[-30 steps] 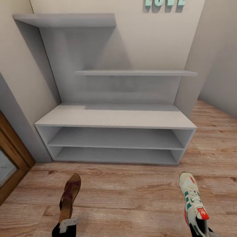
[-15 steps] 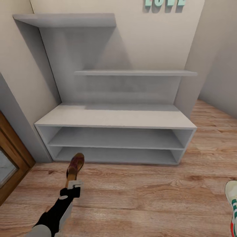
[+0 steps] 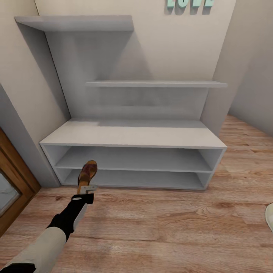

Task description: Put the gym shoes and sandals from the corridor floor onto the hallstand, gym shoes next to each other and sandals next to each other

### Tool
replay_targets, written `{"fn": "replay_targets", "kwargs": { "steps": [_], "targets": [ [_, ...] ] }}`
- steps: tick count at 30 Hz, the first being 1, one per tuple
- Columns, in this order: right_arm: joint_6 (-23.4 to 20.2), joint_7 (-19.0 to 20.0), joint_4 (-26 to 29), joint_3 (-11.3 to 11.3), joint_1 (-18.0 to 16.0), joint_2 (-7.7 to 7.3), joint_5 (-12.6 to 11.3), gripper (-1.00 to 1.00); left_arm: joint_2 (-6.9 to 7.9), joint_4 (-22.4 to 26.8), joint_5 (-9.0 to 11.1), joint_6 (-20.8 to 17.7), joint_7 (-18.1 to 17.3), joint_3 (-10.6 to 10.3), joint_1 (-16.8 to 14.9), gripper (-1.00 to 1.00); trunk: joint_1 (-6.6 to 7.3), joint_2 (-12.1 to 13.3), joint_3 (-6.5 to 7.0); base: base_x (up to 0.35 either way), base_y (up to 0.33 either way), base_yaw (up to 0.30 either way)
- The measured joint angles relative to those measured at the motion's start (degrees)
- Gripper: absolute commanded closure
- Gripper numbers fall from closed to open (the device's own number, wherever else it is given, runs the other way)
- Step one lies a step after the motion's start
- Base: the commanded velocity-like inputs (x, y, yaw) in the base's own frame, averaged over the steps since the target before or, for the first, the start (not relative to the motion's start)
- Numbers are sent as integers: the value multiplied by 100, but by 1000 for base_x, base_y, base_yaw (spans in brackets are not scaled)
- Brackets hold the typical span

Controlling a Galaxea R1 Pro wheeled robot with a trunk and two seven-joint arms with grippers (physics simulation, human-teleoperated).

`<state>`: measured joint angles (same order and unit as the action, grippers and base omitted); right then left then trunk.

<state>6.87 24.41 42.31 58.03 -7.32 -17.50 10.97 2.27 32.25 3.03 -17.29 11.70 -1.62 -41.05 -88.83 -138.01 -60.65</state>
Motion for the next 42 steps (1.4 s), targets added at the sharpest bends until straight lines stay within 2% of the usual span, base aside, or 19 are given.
{"fn": "replay_targets", "kwargs": {
  "steps": [10,20,30,42],
  "targets": [
    [-27,-8,229,-9,1,13,9,100,-2,152,-22,-60,165,-5,-26,100,2,0,0,85,74,-36],
    [-30,-10,300,-10,2,24,12,100,14,164,-20,-279,172,-4,-60,100,0,0,0,141,267,-272],
    [-30,-10,301,-9,1,25,15,100,14,166,-18,-314,171,-4,-57,100,0,0,0,12,304,-284],
    [-34,-8,346,-14,-3,38,11,100,16,175,-9,-304,170,-1,-14,100,0,0,0,0,120,-43]
  ]
}}
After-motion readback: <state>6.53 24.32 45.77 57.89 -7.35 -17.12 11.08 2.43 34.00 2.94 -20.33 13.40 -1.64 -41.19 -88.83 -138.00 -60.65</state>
